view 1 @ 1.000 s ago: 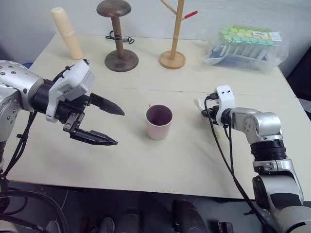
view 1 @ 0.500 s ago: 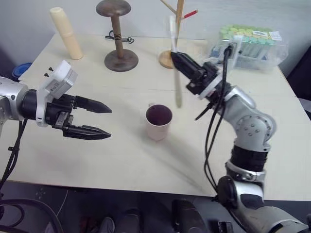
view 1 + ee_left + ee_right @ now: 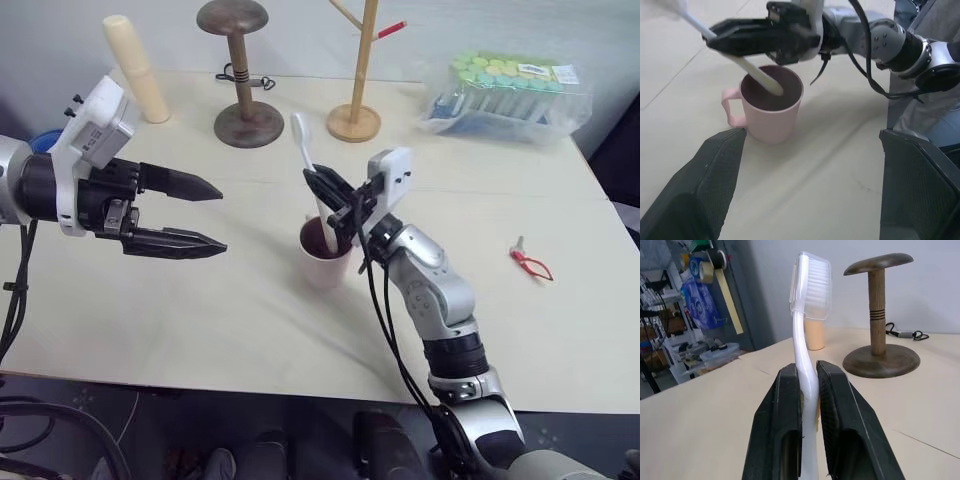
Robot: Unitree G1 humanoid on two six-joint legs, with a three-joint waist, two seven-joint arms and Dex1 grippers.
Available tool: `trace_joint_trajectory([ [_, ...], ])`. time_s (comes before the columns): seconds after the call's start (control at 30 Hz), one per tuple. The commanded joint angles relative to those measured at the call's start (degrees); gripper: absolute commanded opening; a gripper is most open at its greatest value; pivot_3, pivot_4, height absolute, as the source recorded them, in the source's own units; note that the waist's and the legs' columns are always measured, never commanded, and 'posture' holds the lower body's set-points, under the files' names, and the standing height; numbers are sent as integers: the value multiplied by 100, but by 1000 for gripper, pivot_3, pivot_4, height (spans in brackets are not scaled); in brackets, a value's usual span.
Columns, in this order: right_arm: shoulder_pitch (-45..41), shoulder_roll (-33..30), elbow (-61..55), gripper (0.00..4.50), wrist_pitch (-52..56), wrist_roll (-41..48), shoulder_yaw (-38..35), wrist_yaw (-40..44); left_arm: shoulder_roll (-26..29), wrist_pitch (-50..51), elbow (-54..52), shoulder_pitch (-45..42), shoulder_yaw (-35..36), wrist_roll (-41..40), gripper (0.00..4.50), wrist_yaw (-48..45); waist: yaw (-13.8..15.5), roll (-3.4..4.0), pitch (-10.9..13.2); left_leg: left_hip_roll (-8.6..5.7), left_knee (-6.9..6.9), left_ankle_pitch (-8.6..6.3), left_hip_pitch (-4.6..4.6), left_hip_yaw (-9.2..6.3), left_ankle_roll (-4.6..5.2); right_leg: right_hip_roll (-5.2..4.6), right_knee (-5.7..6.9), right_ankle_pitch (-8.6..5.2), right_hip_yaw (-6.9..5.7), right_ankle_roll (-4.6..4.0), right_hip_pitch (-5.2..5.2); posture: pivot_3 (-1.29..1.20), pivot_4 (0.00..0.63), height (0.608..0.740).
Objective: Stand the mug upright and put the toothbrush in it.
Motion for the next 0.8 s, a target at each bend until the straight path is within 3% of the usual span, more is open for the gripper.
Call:
trace_joint_trajectory([
  [0.03, 123, -26, -342, 1123, -172, 83, 4, 193, 36, -48, -107, -10, 180, -57, 4500, 75, -7, 0, 0, 6, 0, 0, 1, -5, 0, -1, 2, 0, 0, 0, 1, 0, 150, 740],
  [0.23, 276, -239, -950, 3205, 97, 237, -141, 186, -153, -280, 16, 28, 118, 47, 4500, 218, 0, 0, 0, 16, 1, 0, 0, -8, 0, -2, 2, 0, 1, 0, 1, 0, 150, 740],
  [0.37, 171, -808, -1684, 4479, 827, 634, -434, 180, -278, -541, 17, 201, 91, 129, 4500, 208, 19, 1, 1, 16, 1, 0, -1, -10, 0, -3, 1, 0, 1, 0, 1, 0, 150, 740],
  [0.5, 223, -2587, -2483, 4479, 2303, 1854, -1058, 1101, -284, -641, 54, 388, 63, 104, 4500, 14, 155, 5, 3, 10, 7, -1, -10, -14, 2, -14, -9, 0, 2, 0, 5, 0, 150, 740],
  [0.57, 569, -4001, -2478, 4479, 2541, 2039, -1443, 2242, -245, -810, 84, 566, 107, 161, 4500, -115, 237, 5, 3, 9, 5, -2, -14, -21, 3, -14, -30, 0, -5, 0, 13, 0, 150, 740],
  [0.67, 998, -5518, -2045, 4479, 2699, 2150, -1924, 3467, -160, -1055, 169, 797, 211, 277, 4500, -247, 324, 3, 4, 10, -5, -4, -16, -13, 9, -9, -52, 0, -4, 0, 20, 0, 150, 740],
  [0.8, 1422, -6955, -1265, 4479, 2874, 2268, -2555, 4980, 125, -1329, 377, 1075, 435, 399, 4500, -465, 325, 1, 6, 13, 2, -2, -15, 10, 20, -11, -60, 0, 4, 1, 25, 0, 150, 740],
])
